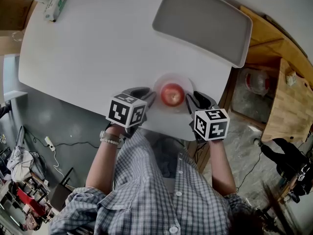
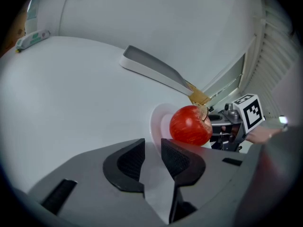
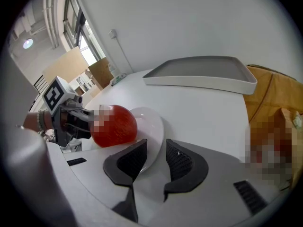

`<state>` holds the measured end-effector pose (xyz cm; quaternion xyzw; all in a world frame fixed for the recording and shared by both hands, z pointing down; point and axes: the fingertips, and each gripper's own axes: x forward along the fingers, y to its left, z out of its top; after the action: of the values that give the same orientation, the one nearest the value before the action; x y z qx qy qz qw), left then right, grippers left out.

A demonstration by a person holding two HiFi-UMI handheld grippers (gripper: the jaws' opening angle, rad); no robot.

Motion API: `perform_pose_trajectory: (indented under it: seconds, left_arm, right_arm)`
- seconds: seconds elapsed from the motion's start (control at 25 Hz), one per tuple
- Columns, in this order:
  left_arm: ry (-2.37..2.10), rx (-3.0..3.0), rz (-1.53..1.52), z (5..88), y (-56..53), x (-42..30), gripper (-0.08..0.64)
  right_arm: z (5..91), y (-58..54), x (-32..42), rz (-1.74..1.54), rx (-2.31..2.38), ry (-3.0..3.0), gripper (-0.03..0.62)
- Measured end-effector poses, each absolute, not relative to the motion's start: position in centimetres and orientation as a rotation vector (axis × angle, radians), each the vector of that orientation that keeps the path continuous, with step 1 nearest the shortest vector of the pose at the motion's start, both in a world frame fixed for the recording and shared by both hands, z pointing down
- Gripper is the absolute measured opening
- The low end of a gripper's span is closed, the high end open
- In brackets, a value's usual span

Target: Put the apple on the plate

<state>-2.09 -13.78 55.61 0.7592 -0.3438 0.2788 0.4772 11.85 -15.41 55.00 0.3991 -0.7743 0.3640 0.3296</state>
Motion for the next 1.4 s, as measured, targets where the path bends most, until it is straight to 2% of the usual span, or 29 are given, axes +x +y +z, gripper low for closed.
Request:
perform_pose_trajectory:
  seconds: [0.32, 0.84, 1.4]
  left_arm:
    - [-0.801, 1.87, 0.707, 55.8, -13.6, -1.8, 0.088]
    - [-0.804, 1.675, 0.49, 56.1, -14.3, -2.0, 0.046]
    - [-0.774, 1.655, 0.551, 55.4, -16.1, -1.5, 0.038]
  right_arm:
    - [55.2, -14.9, 11.1, 0.962, 1.03, -2.017, 0.101]
    - [55.4, -15.1, 11.8, 1.182, 1.146, -1.946, 0.083]
    - [54.8, -16.0, 12.6, 1.398, 1.236, -1.875, 0.056]
